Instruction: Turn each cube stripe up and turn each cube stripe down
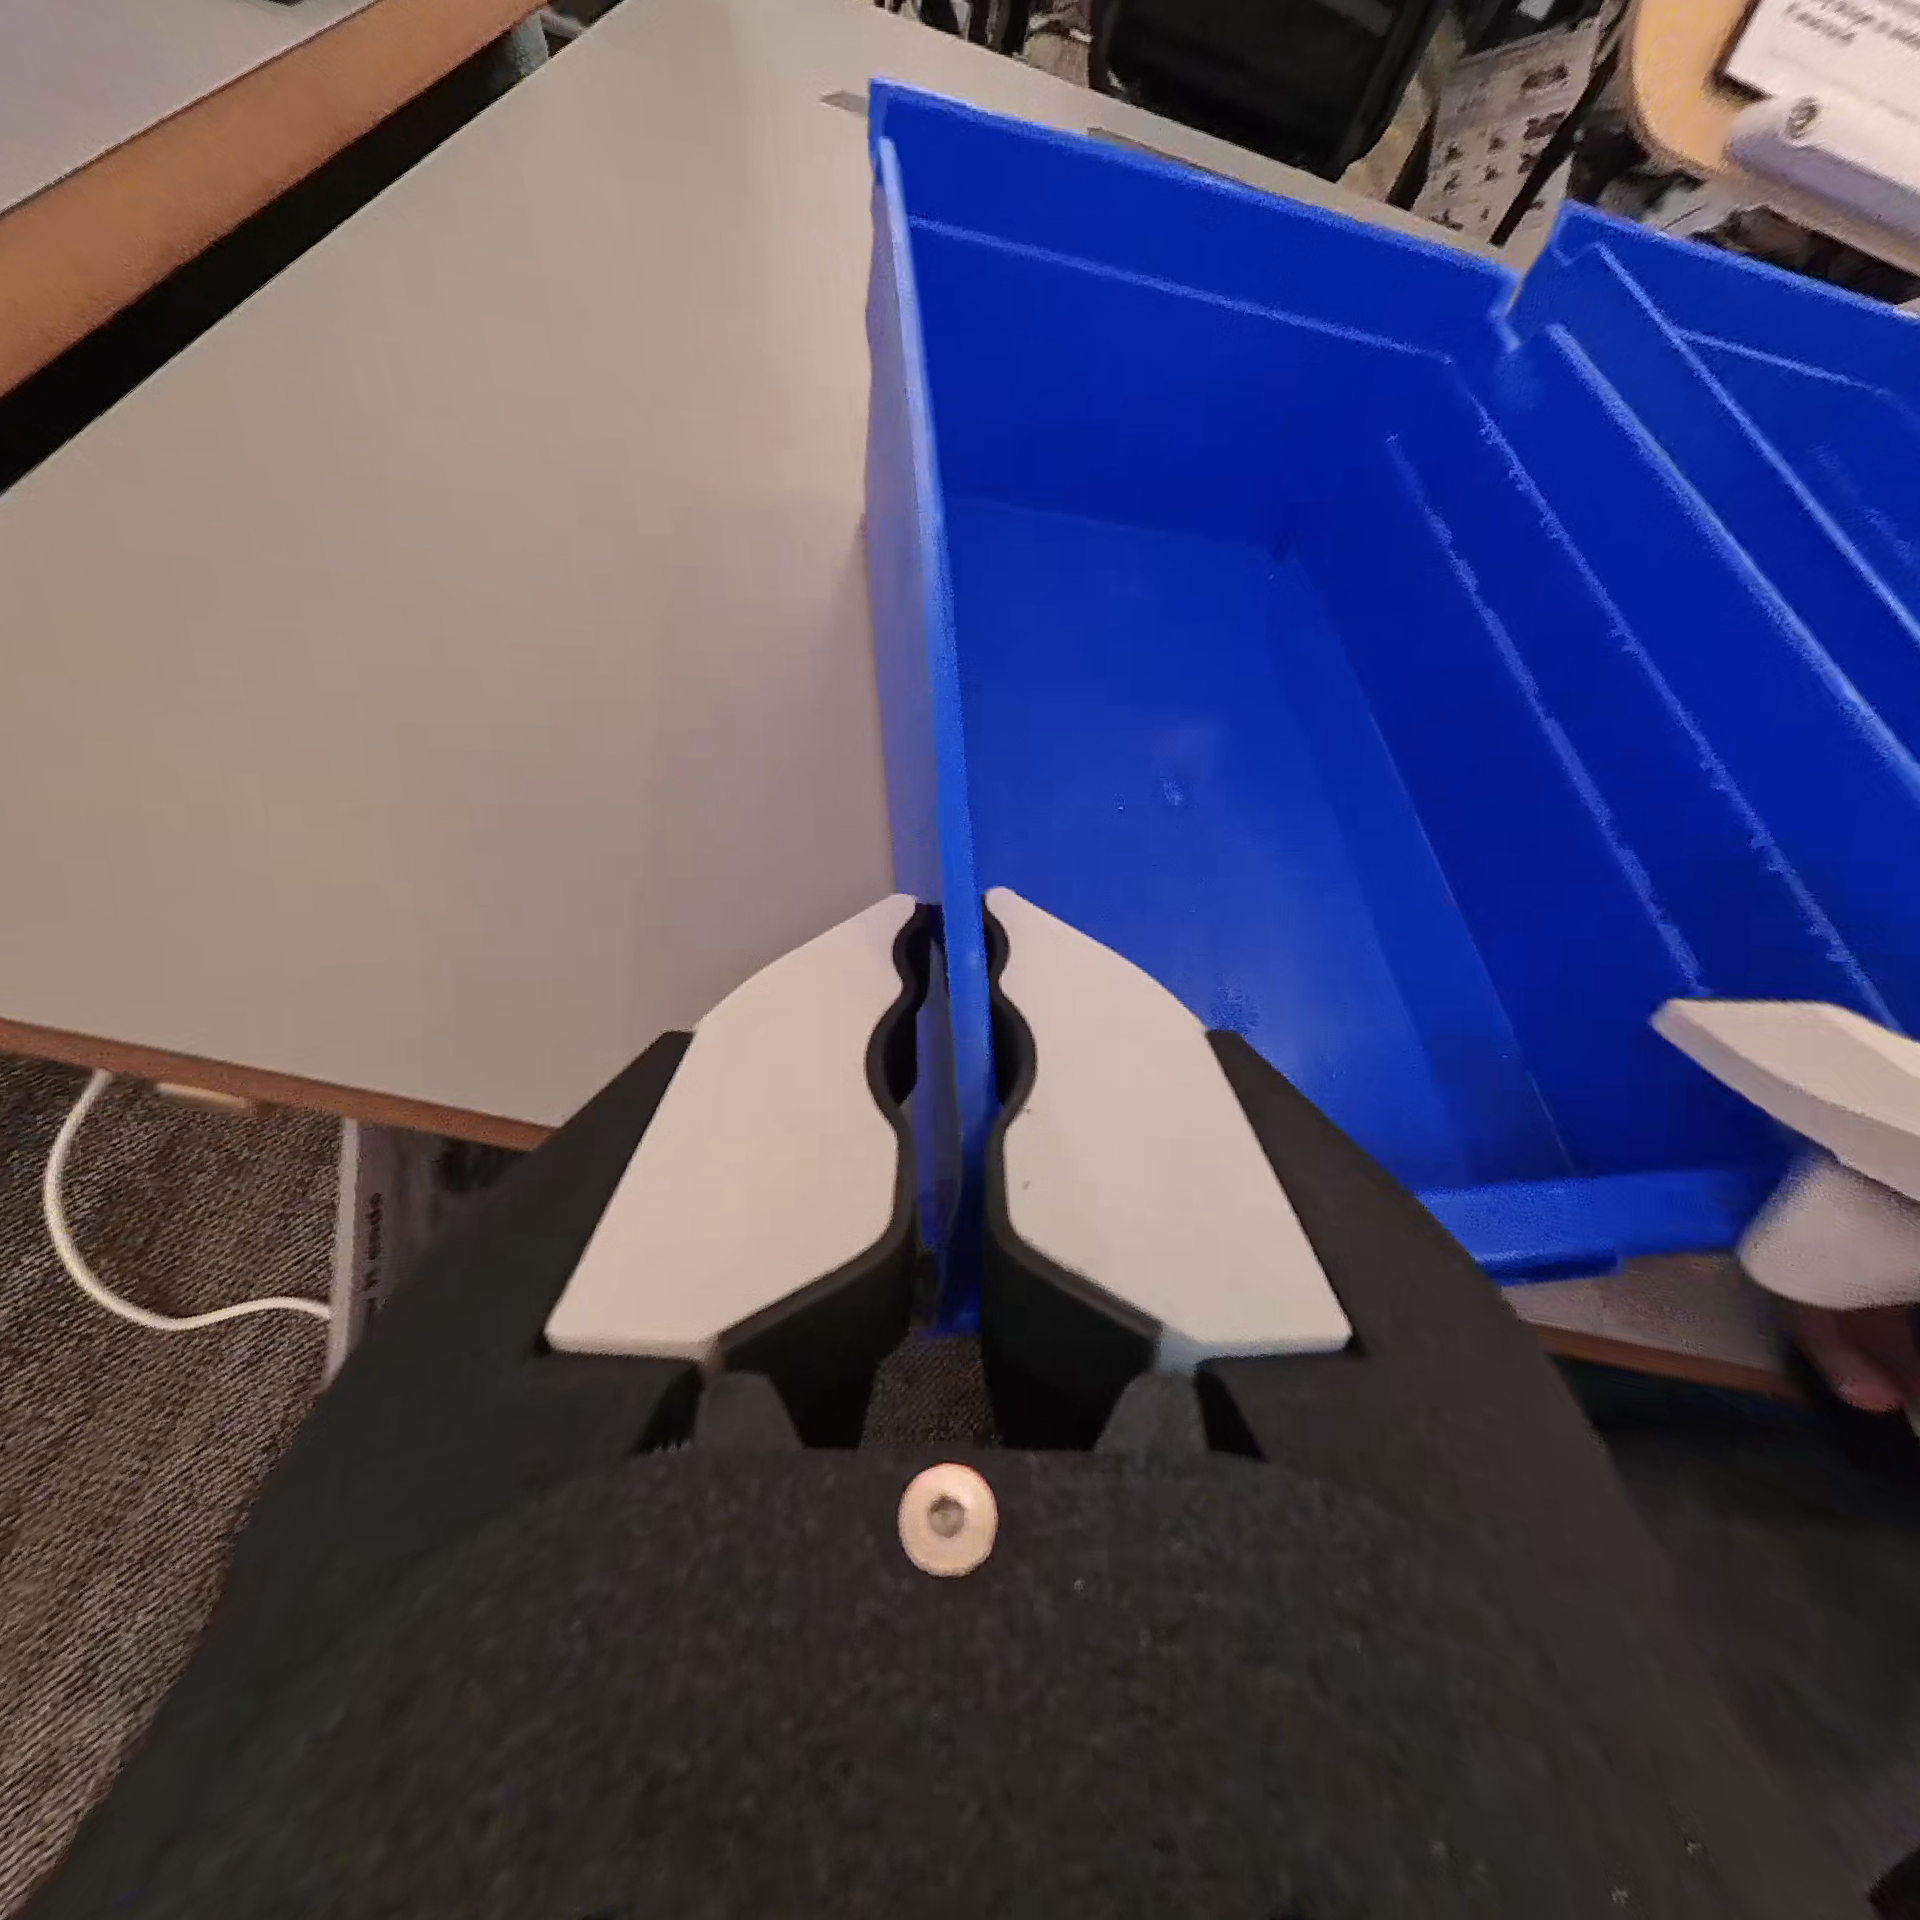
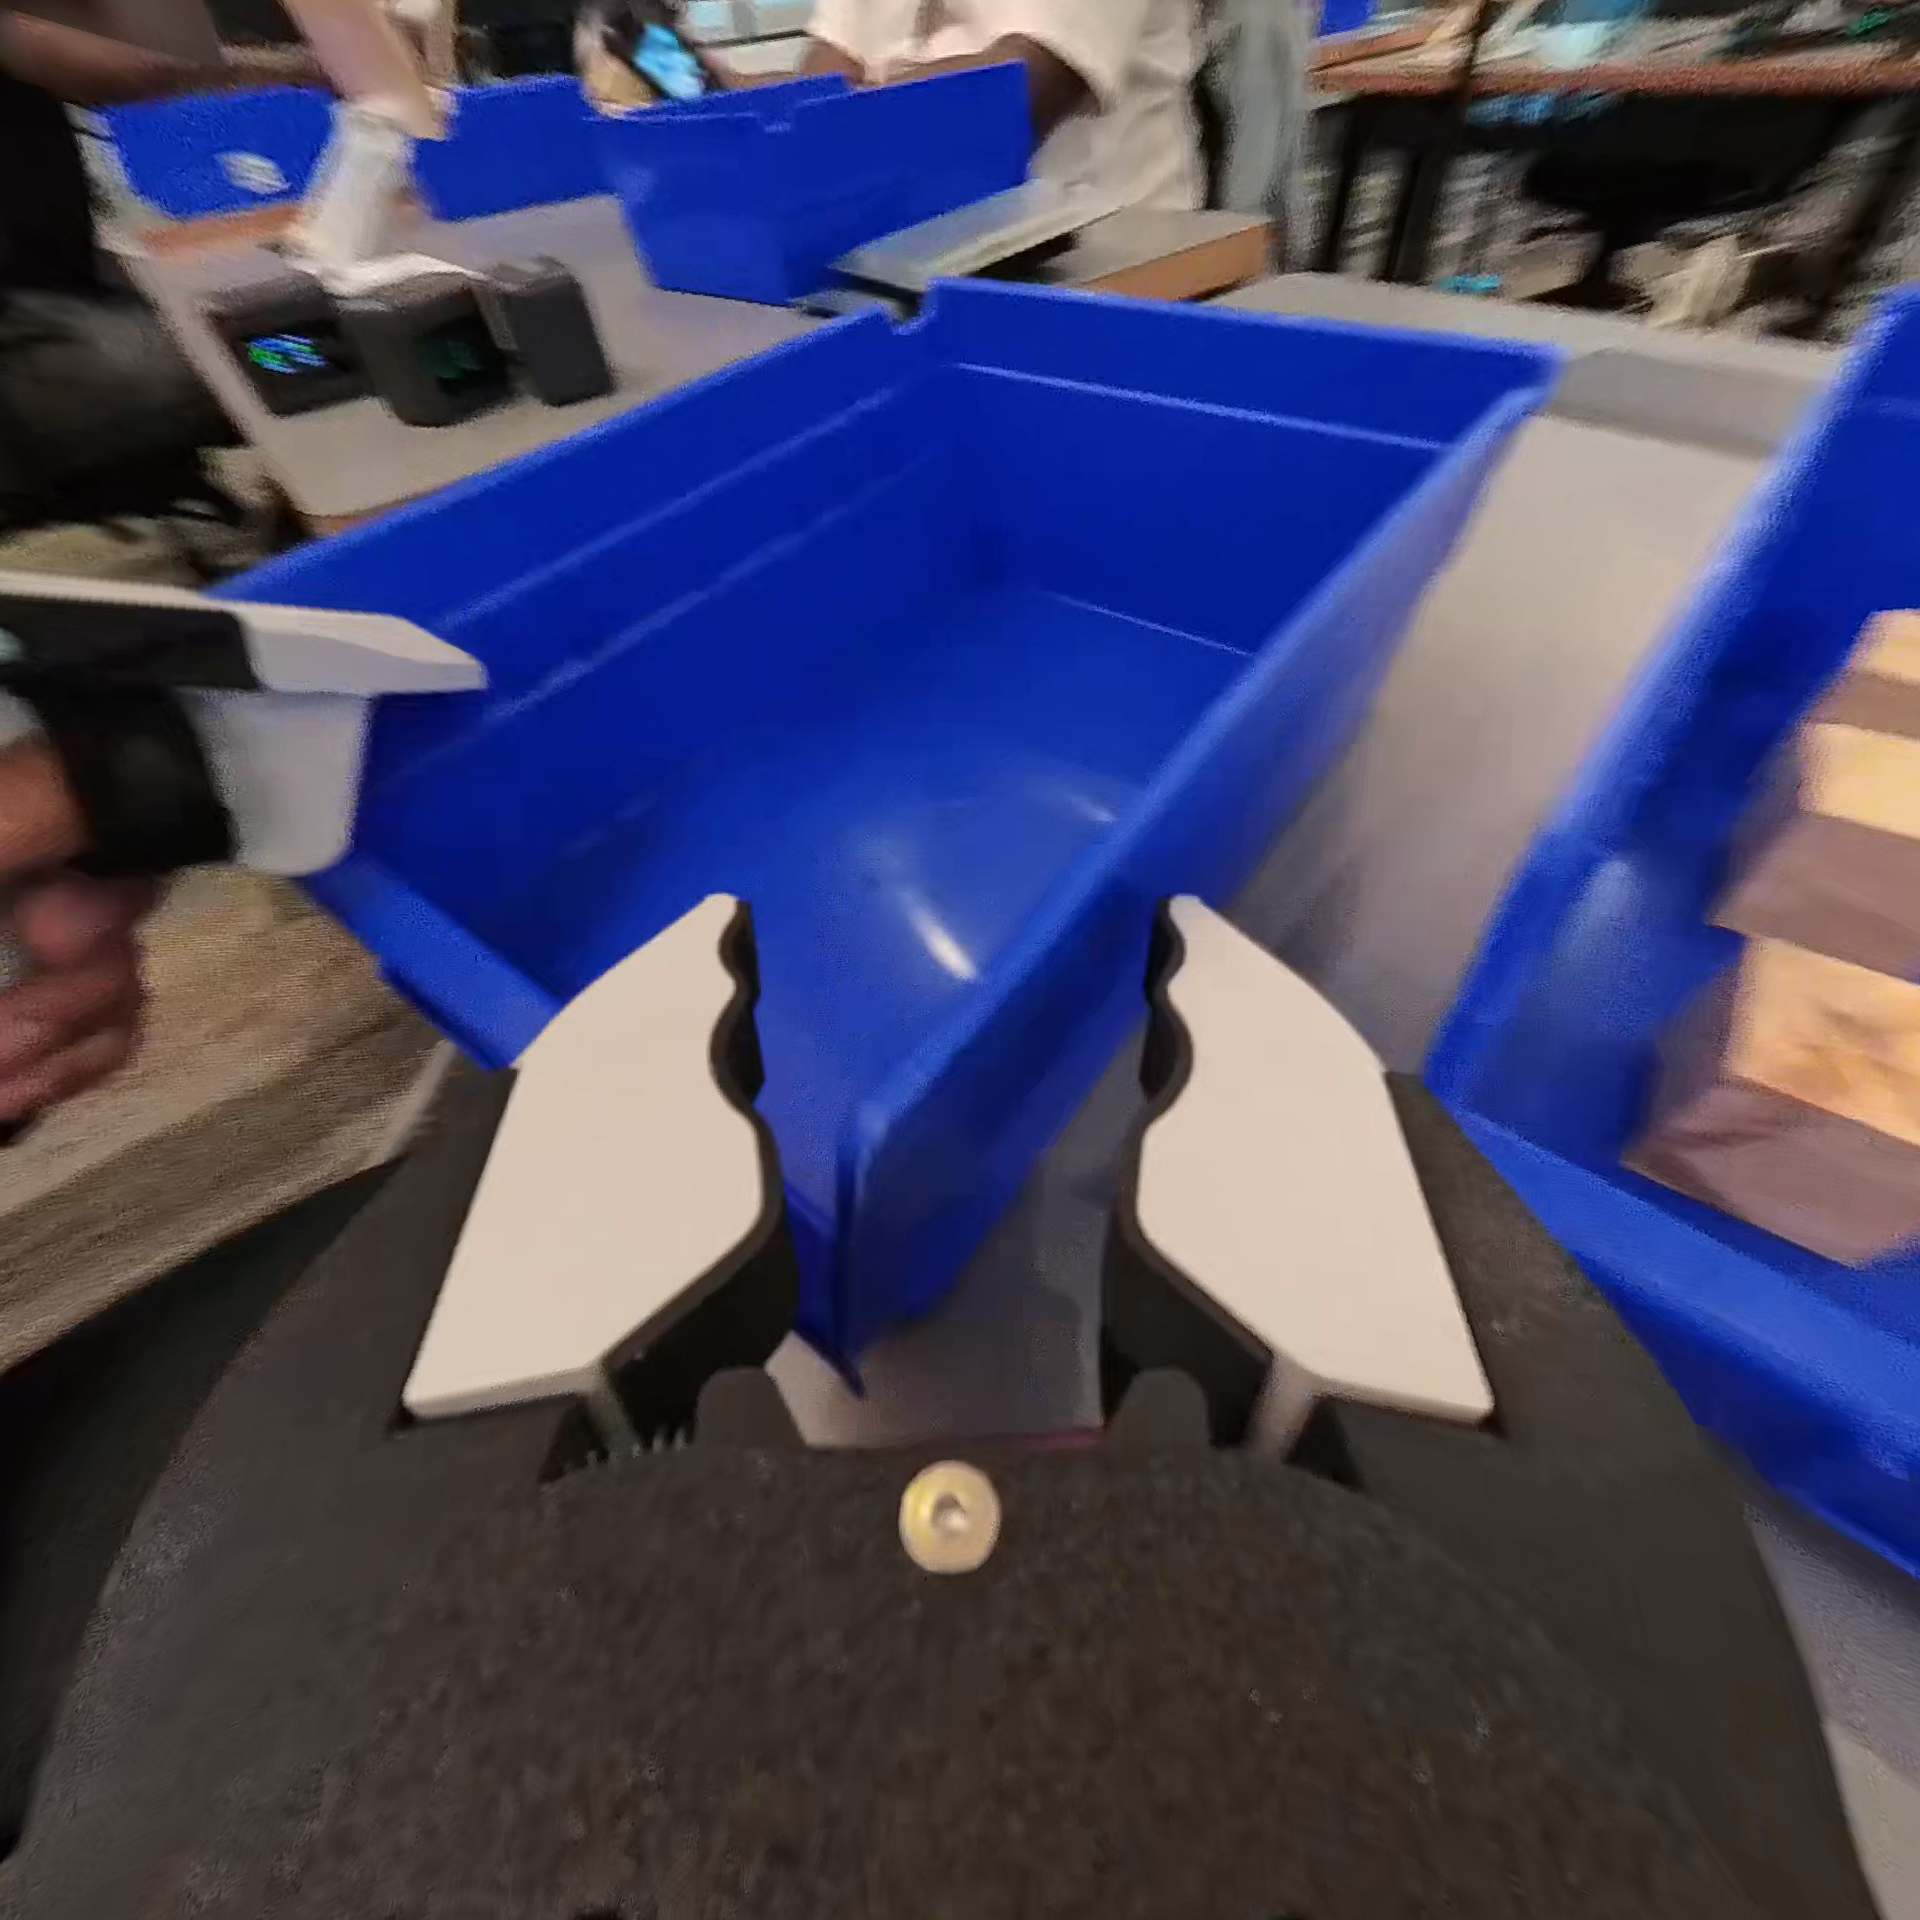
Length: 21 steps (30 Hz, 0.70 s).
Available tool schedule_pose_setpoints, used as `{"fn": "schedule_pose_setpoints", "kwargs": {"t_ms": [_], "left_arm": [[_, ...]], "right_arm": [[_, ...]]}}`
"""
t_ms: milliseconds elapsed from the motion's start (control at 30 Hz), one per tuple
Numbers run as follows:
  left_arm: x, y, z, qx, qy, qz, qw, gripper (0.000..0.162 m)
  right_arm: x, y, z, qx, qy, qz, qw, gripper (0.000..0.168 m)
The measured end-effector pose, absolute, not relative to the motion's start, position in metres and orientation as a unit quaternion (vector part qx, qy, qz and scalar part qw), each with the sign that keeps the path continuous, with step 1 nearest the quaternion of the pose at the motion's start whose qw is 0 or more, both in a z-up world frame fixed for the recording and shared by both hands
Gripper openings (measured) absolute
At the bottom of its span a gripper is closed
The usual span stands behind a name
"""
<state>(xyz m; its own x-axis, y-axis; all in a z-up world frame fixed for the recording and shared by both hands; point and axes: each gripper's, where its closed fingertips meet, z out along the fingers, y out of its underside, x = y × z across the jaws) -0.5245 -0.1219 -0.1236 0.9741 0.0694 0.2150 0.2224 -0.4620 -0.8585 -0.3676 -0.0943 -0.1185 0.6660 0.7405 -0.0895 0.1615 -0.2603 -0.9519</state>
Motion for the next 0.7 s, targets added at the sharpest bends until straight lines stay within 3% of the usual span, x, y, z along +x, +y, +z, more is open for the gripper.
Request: {"fn": "schedule_pose_setpoints", "kwargs": {"t_ms": [100,167,367,700], "left_arm": [[-0.523,-0.131,-0.12,-0.84,-0.092,-0.065,0.531,0.007],[-0.524,-0.137,-0.116,-0.83,-0.086,-0.042,0.549,0.005],[-0.51,-0.154,-0.056,-0.771,-0.061,0.025,0.633,0.006],[-0.339,-0.08,0.083,-0.689,0.088,-0.041,0.718,0.007]], "right_arm": [[-0.371,-0.095,-0.118,-0.749,-0.302,0.274,0.522,0.071],[-0.364,-0.092,-0.112,-0.76,-0.282,0.262,0.524,0.043],[-0.348,-0.087,-0.068,-0.72,-0.266,0.223,0.601,0.021],[-0.164,-0.059,0.073,-0.65,-0.165,0.074,0.738,0.014]]}}
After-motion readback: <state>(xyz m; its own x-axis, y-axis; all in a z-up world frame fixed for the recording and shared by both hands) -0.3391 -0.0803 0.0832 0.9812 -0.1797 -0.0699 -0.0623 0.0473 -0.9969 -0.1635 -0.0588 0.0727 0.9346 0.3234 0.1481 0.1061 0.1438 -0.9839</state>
